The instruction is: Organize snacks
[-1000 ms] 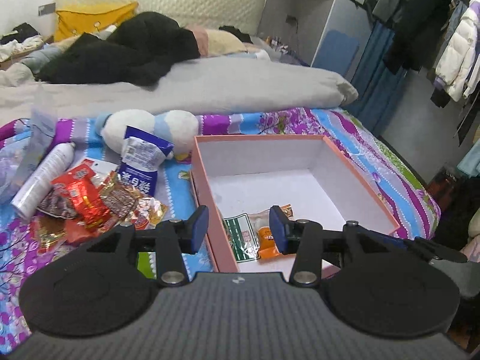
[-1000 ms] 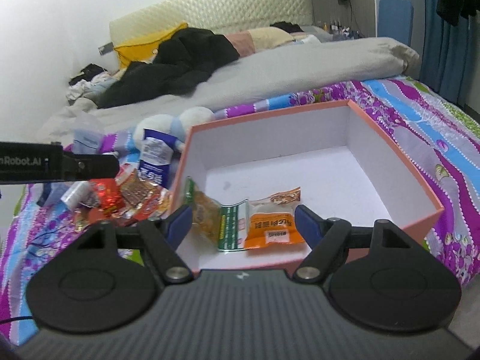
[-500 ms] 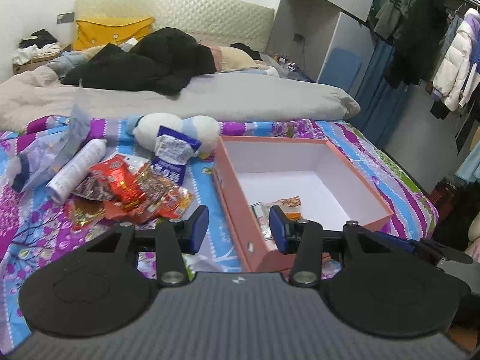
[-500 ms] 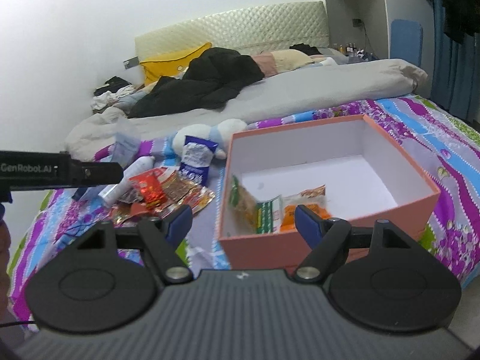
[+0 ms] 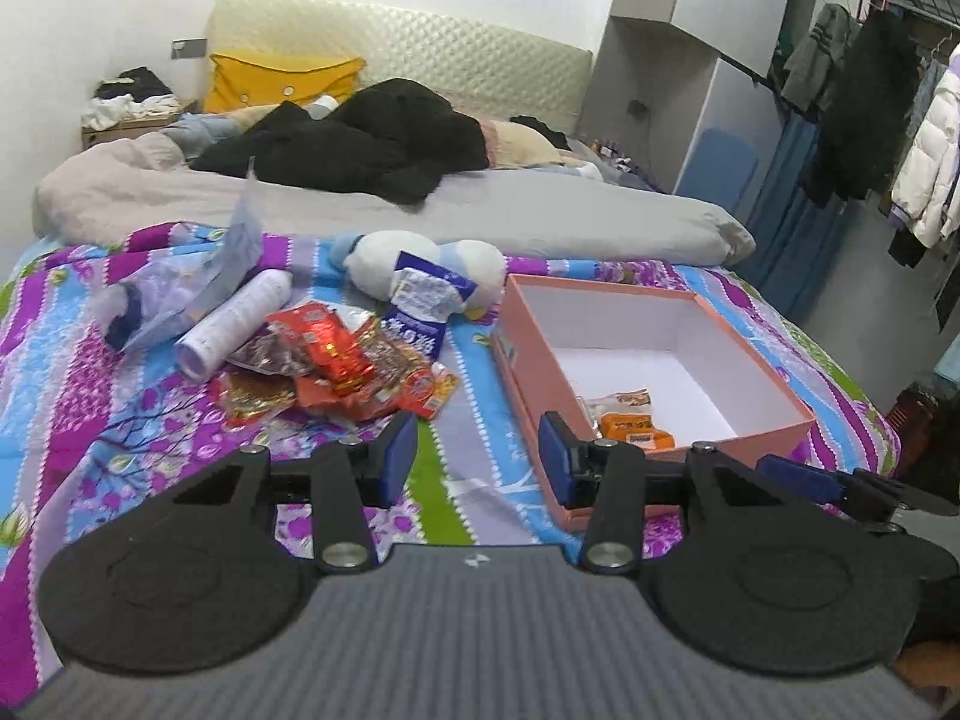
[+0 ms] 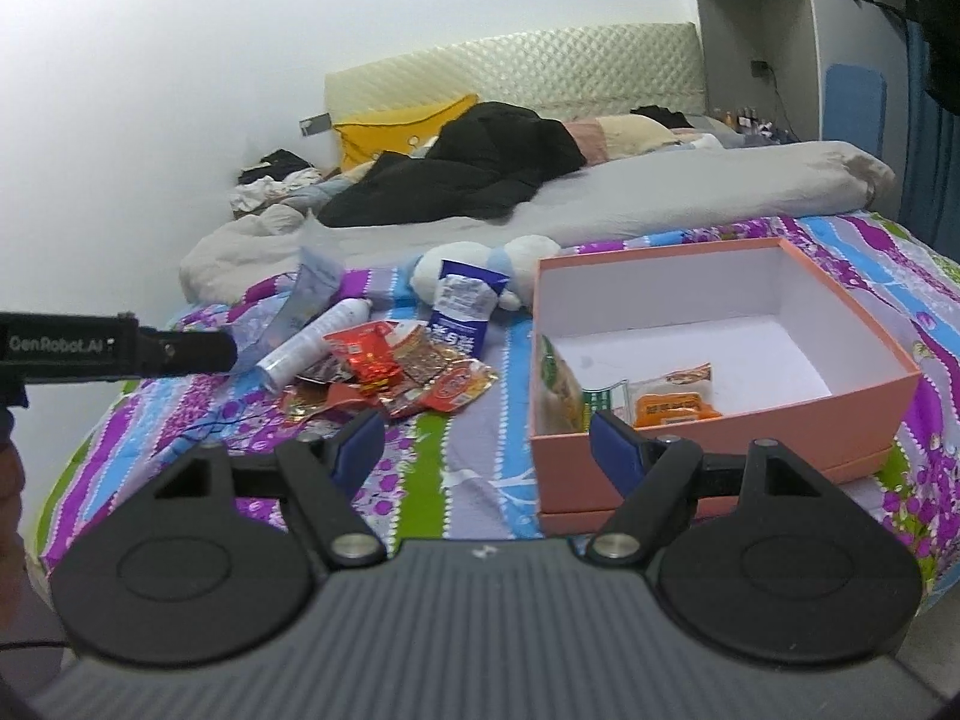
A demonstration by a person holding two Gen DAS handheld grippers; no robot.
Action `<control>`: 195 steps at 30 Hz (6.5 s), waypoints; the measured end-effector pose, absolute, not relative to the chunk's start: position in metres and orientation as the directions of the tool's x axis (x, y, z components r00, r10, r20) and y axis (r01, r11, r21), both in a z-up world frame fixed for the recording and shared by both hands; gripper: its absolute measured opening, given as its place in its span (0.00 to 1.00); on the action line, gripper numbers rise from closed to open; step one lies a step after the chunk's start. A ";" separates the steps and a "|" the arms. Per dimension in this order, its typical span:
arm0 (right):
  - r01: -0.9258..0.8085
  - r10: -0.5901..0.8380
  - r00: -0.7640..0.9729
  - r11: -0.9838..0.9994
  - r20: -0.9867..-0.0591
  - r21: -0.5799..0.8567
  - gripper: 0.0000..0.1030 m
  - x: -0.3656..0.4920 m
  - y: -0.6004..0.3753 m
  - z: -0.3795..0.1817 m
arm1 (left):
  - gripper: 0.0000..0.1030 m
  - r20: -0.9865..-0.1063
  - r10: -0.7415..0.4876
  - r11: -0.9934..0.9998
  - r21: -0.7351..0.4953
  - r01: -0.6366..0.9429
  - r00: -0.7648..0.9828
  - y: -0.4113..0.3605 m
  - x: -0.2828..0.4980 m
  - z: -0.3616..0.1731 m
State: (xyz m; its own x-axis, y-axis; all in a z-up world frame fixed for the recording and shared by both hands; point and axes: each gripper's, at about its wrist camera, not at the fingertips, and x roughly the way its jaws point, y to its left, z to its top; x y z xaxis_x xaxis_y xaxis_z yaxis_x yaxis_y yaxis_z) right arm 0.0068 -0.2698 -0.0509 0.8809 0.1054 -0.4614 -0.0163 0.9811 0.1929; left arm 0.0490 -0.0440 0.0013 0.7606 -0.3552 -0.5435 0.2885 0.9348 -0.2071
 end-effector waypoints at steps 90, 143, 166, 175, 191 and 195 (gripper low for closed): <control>-0.284 0.005 0.846 0.851 -0.534 -0.442 0.05 0.247 -0.148 -0.211 | 0.63 -0.672 -0.263 0.965 -0.168 0.203 0.693 -0.045 0.356 -0.179; -0.158 0.198 0.695 0.980 -0.691 0.122 0.81 0.088 -0.192 -0.199 | 0.80 -0.770 -0.298 0.922 -0.386 -0.040 0.564 0.039 0.135 -0.199; -0.213 0.172 0.682 0.977 -0.710 0.033 0.56 0.110 -0.178 -0.212 | 0.77 -0.788 -0.265 0.924 -0.373 -0.089 0.555 0.023 0.139 -0.212; -0.169 0.126 0.694 0.986 -0.709 0.010 0.54 0.104 -0.194 -0.207 | 0.67 -0.812 -0.167 0.970 -0.237 -0.055 0.559 0.003 0.146 -0.217; -0.130 0.132 0.714 0.990 -0.688 0.055 0.54 0.095 -0.210 -0.191 | 0.61 -0.774 -0.171 0.978 -0.211 0.006 0.609 -0.006 0.138 -0.189; -0.122 0.140 0.727 0.990 -0.672 0.073 0.54 0.090 -0.214 -0.178 | 0.61 -0.751 -0.191 0.974 -0.224 0.028 0.633 -0.007 0.135 -0.170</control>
